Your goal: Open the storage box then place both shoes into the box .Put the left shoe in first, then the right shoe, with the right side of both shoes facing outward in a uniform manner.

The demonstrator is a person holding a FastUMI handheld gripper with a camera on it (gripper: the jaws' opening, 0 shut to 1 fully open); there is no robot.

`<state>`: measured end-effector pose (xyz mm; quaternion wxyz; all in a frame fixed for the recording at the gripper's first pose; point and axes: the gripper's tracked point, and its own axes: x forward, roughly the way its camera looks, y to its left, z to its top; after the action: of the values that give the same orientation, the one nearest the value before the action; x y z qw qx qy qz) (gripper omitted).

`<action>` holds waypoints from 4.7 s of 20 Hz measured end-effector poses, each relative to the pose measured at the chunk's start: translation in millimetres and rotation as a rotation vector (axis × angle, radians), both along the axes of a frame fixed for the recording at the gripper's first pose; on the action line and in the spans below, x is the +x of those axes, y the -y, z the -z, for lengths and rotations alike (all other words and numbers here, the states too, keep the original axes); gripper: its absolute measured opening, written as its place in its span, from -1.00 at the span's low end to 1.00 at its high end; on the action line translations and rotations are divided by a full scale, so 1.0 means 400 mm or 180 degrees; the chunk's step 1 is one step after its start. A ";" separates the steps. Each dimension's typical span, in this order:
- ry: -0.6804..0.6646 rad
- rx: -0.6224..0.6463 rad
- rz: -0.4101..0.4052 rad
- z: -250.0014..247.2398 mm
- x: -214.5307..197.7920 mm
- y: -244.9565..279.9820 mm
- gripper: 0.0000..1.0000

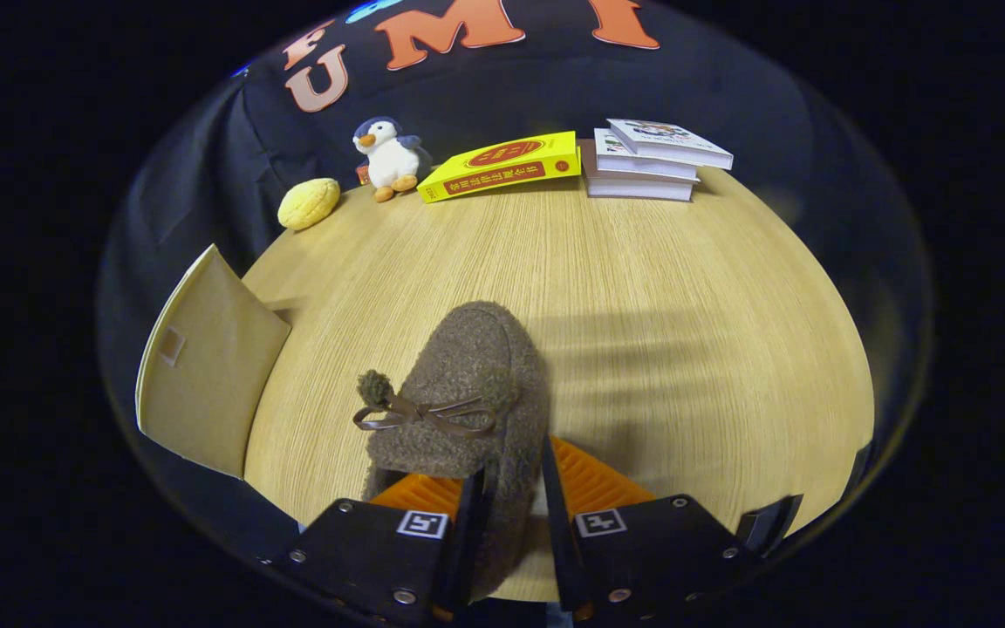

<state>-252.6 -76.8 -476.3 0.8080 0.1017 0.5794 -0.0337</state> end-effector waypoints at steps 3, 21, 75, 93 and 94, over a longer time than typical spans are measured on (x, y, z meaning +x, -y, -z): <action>0.0004 -0.0099 0.0160 0.006 0.003 0.023 -0.63; 0.0246 -0.0173 0.0750 -0.312 0.170 -0.166 -0.89; 0.1001 -0.0178 0.0103 -0.606 0.377 -0.637 0.56; 0.2942 -0.1109 0.0061 -1.065 0.447 -0.087 0.92; 0.2966 -0.1150 0.0080 -1.073 0.445 -0.057 0.93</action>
<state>-74.7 -54.0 -47.0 0.9852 -0.0285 0.1405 -0.0943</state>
